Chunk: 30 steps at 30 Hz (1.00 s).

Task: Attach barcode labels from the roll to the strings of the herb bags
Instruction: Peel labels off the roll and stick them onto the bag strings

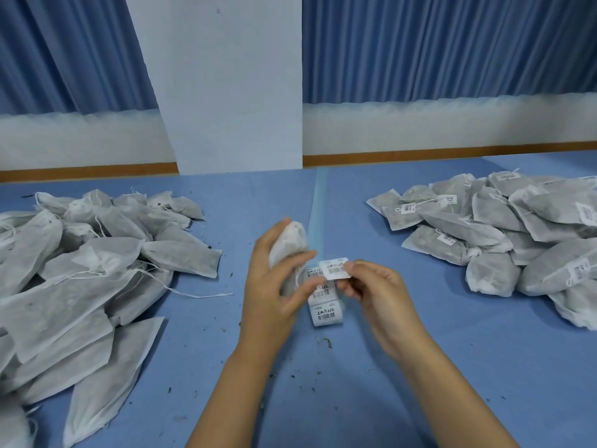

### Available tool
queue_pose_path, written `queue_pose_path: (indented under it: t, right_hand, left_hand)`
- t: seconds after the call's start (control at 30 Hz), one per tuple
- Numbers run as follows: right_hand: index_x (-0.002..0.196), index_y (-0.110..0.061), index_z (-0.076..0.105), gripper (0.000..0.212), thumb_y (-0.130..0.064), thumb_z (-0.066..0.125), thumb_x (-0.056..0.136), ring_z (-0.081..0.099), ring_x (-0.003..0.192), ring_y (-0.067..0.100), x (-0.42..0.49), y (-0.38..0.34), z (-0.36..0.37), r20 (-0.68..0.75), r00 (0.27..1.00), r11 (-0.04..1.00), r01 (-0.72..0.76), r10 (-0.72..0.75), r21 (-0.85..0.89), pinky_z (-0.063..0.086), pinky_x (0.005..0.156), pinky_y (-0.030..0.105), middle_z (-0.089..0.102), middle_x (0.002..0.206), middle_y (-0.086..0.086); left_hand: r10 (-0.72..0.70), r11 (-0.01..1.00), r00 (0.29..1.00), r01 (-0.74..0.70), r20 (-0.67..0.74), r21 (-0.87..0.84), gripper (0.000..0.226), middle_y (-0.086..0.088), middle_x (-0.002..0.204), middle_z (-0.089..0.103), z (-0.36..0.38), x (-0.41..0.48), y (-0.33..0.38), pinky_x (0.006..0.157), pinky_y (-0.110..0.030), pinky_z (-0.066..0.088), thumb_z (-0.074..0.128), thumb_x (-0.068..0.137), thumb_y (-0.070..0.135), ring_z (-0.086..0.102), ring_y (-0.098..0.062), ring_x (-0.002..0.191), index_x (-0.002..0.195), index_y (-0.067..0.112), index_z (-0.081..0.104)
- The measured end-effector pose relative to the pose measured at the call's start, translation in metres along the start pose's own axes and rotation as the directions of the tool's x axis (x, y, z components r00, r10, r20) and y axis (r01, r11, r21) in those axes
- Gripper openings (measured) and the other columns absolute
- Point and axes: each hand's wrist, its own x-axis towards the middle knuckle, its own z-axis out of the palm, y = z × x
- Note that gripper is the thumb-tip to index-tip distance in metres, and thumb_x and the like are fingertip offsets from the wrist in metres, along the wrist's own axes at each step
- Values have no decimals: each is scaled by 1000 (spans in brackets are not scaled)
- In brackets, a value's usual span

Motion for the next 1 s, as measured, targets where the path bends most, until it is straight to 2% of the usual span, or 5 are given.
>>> queue_pose_path:
  t: [0.2, 0.37, 0.63, 0.87, 1.0]
  right_hand:
    - [63, -5, 57, 24, -12, 58, 86, 48, 59, 9, -5, -7, 2, -59, 979, 980, 194, -197, -43, 40, 62, 16, 55, 61, 1]
    - [66, -18, 65, 16, -15, 63, 82, 51, 70, 11, -14, 1, 22, 111, 935, 935, 346, -337, -80, 40, 68, 16, 58, 73, -1]
    - [74, -8, 68, 11, -9, 68, 85, 51, 68, 6, -15, 4, 28, 91, 932, 897, 363, -352, -252, 36, 66, 9, 60, 76, 4]
    - [76, -9, 70, 9, -13, 71, 83, 57, 74, 12, -17, 5, 31, 52, 942, 861, 324, -330, -391, 45, 84, 42, 59, 80, 2]
    - [73, -7, 70, 9, -9, 73, 81, 56, 71, 17, -17, 4, 32, 34, 943, 873, 318, -330, -370, 45, 71, 23, 60, 77, 5]
  left_hand:
    - [-424, 881, 899, 381, -112, -280, 36, 7, 142, 43, -10, 7, 2, 100, -1, 29, 54, 95, -1, 36, 15, 128, 105, 31, 68]
    - [-286, 942, 957, 275, -35, -195, 42, 7, 144, 40, -6, 5, 1, 106, -8, 29, 61, 88, -9, 34, 7, 135, 111, 26, 68]
    - [-93, 977, 992, 107, 84, -186, 49, 6, 149, 36, 0, 2, 1, 103, -10, 34, 66, 83, -5, 36, -8, 139, 122, 25, 63]
    - [-69, 978, 988, 94, 135, -185, 47, 0, 149, 34, -1, 2, 7, 103, -13, 36, 66, 84, -2, 36, -9, 139, 125, 19, 60]
    - [-20, 983, 990, 46, 142, -178, 44, -10, 146, 37, -2, 1, 9, 105, -18, 36, 63, 83, -2, 38, -14, 138, 126, 8, 60]
